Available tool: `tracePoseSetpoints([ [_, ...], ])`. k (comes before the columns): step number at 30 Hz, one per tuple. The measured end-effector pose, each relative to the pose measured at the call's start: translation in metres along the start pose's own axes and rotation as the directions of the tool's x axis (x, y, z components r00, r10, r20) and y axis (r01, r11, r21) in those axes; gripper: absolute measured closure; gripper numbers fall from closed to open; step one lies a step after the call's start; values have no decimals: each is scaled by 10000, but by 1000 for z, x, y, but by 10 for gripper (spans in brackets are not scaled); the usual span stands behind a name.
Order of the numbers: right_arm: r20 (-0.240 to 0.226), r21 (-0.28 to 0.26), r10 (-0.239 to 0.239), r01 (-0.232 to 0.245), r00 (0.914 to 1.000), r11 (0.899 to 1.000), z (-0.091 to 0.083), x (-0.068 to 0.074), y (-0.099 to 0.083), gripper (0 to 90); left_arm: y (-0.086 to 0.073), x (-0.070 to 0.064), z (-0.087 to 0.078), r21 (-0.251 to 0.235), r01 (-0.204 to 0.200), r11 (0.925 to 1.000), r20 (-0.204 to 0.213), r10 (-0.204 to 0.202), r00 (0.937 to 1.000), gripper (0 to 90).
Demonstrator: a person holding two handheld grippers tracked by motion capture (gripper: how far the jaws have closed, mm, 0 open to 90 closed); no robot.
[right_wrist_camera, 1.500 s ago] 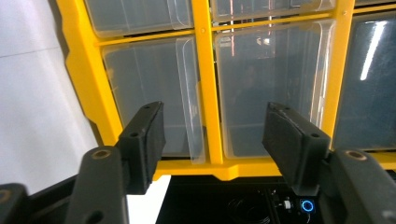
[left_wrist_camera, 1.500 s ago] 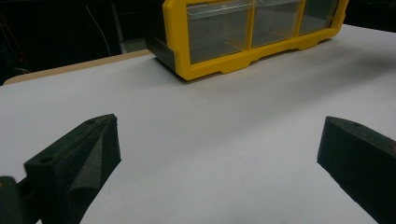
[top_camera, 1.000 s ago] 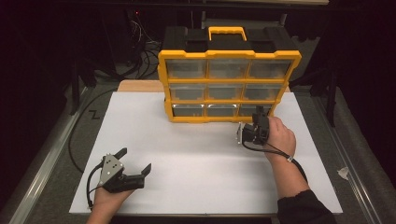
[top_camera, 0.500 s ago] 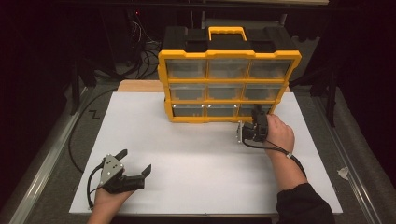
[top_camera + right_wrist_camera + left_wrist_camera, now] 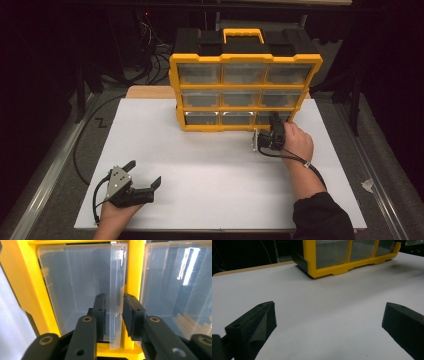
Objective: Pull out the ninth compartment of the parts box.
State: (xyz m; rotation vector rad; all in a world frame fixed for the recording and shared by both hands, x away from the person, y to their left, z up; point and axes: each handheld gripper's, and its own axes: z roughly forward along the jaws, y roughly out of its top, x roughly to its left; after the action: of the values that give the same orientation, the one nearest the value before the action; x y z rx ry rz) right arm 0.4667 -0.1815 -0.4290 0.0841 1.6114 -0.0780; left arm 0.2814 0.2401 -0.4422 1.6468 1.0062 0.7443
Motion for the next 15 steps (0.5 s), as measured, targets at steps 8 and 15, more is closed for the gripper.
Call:
tracePoseSetpoints([
  [8,-11,-71,17,-17,10000,10000,0,-3,0,797,0,1,0,8,24,10000,-28,-24,10000,3],
  [15,91,-122,94,-93,9999,9999,-3,-4,-1,812,-1,2,-1,-20,97,10000,-67,-97,9999,3],
])
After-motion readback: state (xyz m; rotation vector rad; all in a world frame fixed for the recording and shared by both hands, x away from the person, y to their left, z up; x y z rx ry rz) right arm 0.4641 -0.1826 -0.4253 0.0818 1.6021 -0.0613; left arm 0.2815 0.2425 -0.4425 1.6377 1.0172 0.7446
